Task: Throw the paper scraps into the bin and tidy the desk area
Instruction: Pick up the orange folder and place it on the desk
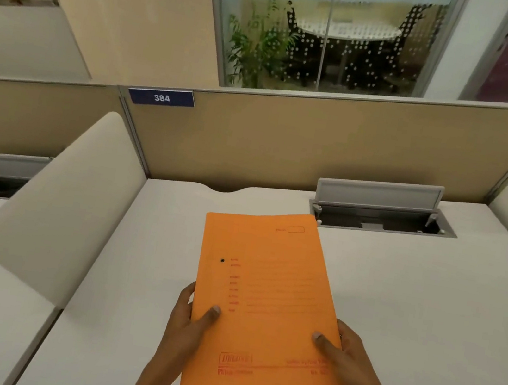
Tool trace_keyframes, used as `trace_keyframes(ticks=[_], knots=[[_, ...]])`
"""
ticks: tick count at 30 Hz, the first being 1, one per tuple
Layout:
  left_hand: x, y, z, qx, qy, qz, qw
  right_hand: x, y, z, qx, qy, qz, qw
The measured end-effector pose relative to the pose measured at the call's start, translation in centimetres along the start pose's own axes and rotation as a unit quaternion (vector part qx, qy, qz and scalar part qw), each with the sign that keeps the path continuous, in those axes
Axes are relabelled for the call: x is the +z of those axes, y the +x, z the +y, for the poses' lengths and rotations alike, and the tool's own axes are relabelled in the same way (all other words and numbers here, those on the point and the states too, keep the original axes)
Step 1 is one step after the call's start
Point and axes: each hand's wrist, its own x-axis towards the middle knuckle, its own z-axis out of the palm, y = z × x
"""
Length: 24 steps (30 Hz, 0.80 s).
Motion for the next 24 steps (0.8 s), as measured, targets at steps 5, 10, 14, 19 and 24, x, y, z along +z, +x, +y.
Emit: trace_keyframes(ticks=[5, 10, 14, 19, 24], knots=[[0.4, 2.7, -0.4, -0.014, 0.008, -0.006, 1.0, -0.1, 4.8, -1.4, 0.027, -0.015, 0.016, 0.999], [0.9, 7.5, -0.9, -0.031, 0.015, -0.009, 0.999, 0.6, 10.4, -1.7, 0.043, -0.029, 0.047, 0.998], [1.3, 12.5, -0.4, -0.041, 0.017, -0.022, 0.999, 1.3, 14.6, -1.8, 0.06, -0.021, 0.072, 0.995], [2.0, 20.7, 0.5, -0.022, 0.026, -0.037, 0.999, 1.2, 20.2, -2.9, 0.062, 0.008, 0.071, 0.996], [2.5, 27.8, 1.7, -0.015, 0.038, -0.044, 0.998, 2.2, 25.5, -3.9, 0.014, -0.028, 0.112, 0.993]])
